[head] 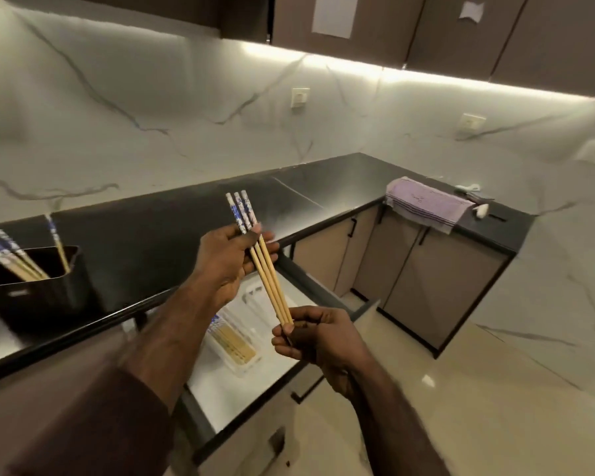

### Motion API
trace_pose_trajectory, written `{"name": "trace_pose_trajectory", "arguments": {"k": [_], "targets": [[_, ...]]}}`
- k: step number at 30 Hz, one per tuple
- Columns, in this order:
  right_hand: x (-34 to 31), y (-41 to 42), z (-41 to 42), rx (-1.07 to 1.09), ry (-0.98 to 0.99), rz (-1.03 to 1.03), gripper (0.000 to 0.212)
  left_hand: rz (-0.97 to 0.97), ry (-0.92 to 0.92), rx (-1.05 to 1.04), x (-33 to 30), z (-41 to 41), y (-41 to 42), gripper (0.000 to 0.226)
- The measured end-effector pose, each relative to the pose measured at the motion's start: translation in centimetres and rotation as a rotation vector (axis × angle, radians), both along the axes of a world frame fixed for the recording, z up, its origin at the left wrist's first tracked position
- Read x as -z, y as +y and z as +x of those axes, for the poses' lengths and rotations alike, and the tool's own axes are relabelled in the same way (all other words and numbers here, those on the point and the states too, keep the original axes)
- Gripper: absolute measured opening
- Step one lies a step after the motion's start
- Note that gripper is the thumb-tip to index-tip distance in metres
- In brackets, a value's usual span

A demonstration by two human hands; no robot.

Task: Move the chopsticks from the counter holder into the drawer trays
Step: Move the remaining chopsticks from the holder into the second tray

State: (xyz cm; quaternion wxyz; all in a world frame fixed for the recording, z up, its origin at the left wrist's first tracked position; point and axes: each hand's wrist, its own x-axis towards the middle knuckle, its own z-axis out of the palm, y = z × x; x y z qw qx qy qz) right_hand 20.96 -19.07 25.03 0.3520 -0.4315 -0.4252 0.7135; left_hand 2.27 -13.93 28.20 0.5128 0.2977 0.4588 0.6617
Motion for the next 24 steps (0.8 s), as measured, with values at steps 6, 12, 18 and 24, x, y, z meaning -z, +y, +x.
{"name": "trace_pose_trajectory", "arguments": {"k": [6, 12, 18, 24], "targets": [[1.1, 2.4, 7.2, 0.102, -0.107, -0.03, 0.027, -0.101, -0.083, 0.198, 3.4, 8.7, 3.4, 0.024], [2.8, 6.2, 11.1, 0.104, -0.141, -0.06, 0.023, -0.167, -0.156, 0.25, 6.1, 12.5, 7.9, 0.024], [4.3, 13.1, 12.6, 0.072, -0.17, -0.097, 0.023, -0.22, -0.22, 0.243, 8.4, 13.5, 14.0, 0.021], [6.0, 21.0, 12.4, -0.012, -0.243, -0.174, 0.026, -0.319, -0.292, 0.183, 11.4, 12.9, 20.5, 0.022]]}}
